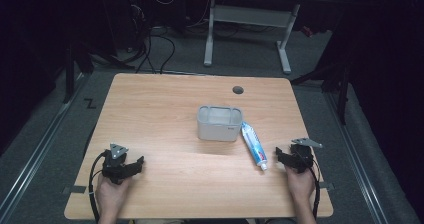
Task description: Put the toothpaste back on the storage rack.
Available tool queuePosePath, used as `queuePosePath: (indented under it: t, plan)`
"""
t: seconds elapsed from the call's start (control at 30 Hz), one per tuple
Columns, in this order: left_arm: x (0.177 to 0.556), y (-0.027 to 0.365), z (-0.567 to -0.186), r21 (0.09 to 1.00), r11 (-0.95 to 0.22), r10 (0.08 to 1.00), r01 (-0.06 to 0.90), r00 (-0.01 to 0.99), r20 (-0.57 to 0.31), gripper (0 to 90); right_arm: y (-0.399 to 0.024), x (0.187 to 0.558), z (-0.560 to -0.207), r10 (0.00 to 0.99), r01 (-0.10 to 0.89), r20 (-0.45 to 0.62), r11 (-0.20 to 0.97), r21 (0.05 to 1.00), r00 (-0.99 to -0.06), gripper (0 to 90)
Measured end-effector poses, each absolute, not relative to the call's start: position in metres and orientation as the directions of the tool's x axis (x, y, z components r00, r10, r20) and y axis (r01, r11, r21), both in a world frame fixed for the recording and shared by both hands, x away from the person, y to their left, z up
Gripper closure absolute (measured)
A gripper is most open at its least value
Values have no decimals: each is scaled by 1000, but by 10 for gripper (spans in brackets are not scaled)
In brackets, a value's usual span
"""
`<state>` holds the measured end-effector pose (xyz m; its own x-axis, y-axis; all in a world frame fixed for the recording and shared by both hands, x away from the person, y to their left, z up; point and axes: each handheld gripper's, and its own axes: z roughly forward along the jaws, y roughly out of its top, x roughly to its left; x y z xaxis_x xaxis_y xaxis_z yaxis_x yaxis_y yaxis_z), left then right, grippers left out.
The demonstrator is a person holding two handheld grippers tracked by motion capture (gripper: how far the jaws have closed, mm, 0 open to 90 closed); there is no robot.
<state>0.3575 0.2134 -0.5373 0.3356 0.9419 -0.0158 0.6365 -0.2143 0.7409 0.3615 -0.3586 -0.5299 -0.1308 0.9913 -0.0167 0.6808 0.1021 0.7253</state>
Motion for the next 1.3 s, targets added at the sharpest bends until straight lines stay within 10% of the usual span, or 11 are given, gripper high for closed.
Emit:
queuePosePath:
  t: [1.3]
  plan:
    - [357, 213, -537, 739, -217, 941, 637, 338, -16, 259, -361, 354, -526, 984, 698, 33, 102, 709, -177, 360]
